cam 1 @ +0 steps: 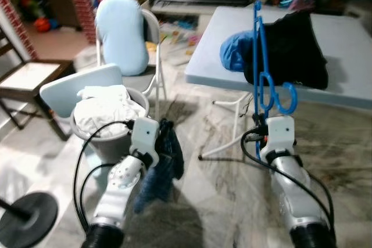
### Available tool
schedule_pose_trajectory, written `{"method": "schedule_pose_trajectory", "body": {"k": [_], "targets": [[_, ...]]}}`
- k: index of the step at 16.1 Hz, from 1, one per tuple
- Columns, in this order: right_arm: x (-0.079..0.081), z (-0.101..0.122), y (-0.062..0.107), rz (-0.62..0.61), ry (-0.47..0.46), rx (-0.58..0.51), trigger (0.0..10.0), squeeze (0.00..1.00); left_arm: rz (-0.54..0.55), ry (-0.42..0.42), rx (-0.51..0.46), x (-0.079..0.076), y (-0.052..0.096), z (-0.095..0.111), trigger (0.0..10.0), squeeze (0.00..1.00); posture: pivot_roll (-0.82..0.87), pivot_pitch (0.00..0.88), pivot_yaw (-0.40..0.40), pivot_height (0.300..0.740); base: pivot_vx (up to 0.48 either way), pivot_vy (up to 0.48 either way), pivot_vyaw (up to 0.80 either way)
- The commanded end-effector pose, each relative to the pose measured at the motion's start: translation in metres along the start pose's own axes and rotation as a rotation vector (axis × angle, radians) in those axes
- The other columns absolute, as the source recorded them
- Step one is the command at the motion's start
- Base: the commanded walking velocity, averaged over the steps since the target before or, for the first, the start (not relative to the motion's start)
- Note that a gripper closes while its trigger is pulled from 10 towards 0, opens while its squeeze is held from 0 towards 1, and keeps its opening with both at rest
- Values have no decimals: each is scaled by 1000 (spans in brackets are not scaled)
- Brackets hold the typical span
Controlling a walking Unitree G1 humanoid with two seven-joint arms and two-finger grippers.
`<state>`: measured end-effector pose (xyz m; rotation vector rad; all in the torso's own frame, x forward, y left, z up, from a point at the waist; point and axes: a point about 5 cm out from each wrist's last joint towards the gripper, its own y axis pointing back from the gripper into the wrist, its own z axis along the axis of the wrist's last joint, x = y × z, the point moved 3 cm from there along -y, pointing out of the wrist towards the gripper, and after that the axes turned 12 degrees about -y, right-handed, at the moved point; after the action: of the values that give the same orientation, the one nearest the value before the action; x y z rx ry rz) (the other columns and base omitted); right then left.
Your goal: Hang hanger
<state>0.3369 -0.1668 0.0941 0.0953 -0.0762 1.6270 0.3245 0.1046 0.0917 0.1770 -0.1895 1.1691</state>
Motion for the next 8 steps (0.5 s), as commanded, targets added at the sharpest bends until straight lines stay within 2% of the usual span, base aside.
{"method": "schedule_pose_trajectory", "body": {"k": [1,8], "targets": [[6,4,-2,20,-7,-9,10000,0,10,-5,-11,6,0,4,10000,0,-98,0,40,740,0,368,-800],[9,-2,4,31,-4,2,10000,0,51,22,4,14,0,0,10000,0,-100,0,38,740,0,312,-800]]}}
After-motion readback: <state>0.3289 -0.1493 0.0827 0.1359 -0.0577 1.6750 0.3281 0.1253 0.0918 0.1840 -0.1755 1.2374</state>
